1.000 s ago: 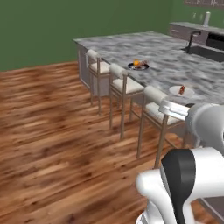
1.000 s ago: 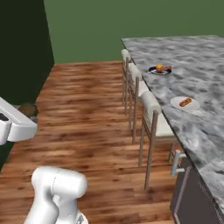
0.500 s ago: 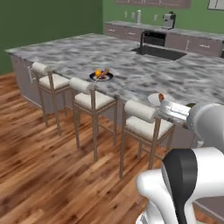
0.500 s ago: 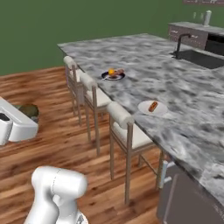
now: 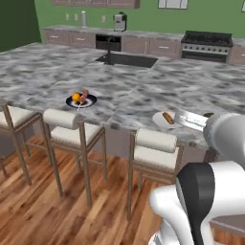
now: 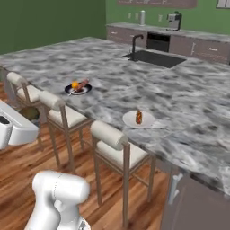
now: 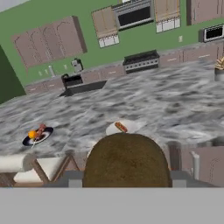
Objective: Pick up the orange and kiwi from the fridge and place one fruit on each plate on the dining counter.
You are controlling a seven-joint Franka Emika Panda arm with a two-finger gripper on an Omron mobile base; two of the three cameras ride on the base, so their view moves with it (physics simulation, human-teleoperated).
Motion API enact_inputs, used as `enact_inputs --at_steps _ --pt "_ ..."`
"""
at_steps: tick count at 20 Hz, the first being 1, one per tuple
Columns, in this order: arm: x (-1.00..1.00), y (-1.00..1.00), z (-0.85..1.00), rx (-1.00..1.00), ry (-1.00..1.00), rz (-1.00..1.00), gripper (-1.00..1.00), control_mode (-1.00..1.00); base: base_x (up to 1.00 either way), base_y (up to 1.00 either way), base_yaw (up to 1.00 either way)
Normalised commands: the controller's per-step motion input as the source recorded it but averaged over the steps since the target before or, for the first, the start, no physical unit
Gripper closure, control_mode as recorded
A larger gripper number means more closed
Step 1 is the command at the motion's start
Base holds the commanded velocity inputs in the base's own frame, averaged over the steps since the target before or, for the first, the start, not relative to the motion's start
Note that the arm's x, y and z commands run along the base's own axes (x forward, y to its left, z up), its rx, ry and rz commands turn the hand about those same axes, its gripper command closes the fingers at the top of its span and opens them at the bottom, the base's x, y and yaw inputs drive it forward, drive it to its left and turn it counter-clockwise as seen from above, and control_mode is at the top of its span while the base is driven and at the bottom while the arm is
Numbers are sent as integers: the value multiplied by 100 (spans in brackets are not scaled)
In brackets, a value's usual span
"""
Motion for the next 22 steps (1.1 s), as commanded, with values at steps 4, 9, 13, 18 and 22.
enact_inputs --at_steps 4,9,13,18,22 --pt "0 0 0 0 0 0 100 100 99 38 -52" --pt "0 0 0 0 0 0 100 100 100 8 -46" --pt "0 0 0 0 0 0 100 100 97 0 -43" --pt "0 0 0 0 0 0 100 100 99 23 -52" --pt "0 0 0 0 0 0 100 100 100 14 -46"
